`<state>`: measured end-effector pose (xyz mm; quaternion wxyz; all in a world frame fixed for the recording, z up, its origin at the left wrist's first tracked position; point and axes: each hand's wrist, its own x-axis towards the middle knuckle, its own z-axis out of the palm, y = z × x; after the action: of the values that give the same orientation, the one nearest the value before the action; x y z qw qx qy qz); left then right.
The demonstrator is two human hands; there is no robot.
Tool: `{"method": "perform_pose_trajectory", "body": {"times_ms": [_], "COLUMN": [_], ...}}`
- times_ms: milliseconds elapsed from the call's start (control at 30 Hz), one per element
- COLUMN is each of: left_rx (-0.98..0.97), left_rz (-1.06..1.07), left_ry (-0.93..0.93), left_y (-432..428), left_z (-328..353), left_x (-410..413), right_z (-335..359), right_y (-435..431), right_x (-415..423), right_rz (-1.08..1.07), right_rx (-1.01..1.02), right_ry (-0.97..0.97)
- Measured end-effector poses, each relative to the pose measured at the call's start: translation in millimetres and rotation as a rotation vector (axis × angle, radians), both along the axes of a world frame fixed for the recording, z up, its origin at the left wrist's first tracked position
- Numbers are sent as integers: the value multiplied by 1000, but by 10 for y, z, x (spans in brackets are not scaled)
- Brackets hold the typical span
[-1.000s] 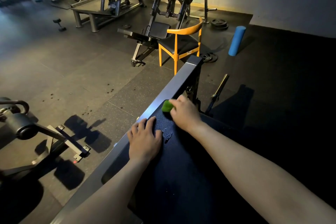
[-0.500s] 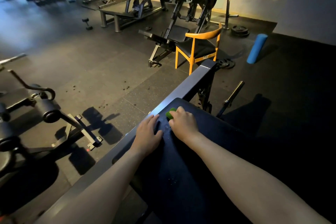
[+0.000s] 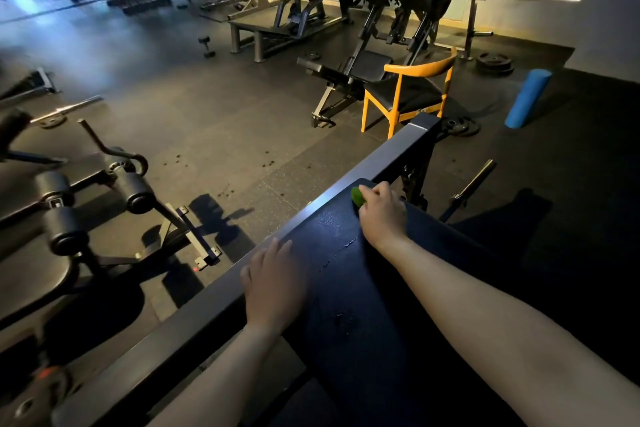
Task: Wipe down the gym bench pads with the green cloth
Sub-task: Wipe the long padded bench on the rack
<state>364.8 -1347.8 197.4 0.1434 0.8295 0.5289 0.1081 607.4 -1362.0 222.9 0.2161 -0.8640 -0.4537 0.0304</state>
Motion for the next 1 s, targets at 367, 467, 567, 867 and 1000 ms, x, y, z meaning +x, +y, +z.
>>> {"method": "perform_pose_trajectory", "body": {"times_ms": [367,467,567,867,1000], "left_rx": [15,34,35,20,13], "left_rz": [5,-25,-38,-7,7], "left_ry": [33,70,86,42,13], "left_y": [16,17,2,1,-9], "left_z": [-3,10,11,45,26], "left_x": [8,14,9,18,24], "right_z": [29,43,48,-65,-49], "right_y": [-17,-51,-74,-190,-161], "right_x": [-578,-928,-937,-28,-333], "right_rz": [209,347,384,-135,-54], "right_rx": [-78,-54,-50,-89,-90], "right_ry": [54,94,120,23,12]}}
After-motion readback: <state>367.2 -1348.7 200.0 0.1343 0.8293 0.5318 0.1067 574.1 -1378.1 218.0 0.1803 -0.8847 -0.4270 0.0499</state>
